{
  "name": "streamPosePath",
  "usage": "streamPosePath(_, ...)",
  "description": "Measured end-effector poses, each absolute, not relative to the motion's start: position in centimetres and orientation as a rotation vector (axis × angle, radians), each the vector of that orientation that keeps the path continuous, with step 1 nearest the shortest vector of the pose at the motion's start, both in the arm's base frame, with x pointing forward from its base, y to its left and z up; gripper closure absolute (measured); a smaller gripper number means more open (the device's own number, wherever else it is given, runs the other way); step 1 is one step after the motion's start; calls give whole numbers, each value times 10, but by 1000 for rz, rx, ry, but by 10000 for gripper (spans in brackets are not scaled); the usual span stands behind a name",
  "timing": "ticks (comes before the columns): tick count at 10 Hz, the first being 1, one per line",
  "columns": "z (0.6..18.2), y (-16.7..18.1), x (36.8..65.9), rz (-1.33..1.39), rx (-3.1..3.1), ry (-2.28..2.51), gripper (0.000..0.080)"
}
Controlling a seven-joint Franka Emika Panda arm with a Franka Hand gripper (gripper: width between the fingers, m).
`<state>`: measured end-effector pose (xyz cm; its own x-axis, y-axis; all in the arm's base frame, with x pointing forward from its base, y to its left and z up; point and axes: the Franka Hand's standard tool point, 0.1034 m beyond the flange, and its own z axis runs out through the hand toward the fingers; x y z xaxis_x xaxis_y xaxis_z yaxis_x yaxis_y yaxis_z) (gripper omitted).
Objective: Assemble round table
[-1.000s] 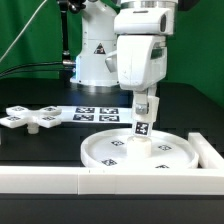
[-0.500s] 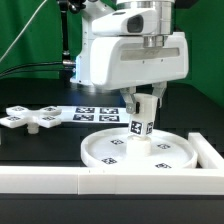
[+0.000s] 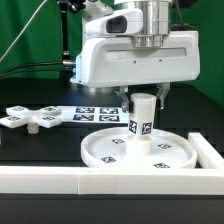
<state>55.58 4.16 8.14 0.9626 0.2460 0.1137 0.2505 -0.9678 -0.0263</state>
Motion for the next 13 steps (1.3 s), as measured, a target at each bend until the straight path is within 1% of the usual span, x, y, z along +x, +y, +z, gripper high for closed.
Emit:
streamPosePath(2,81,40,556,-166,-3079,-184,390)
streamPosePath(7,80,36,554,-149,-2960,687,390)
streamPosePath(9,80,35,554,-128,-2865,963,390)
streamPosePath(11,79,36,553,-101,-2738,1238,390)
streamPosePath(13,79,40,553,-83,-2647,1402,390)
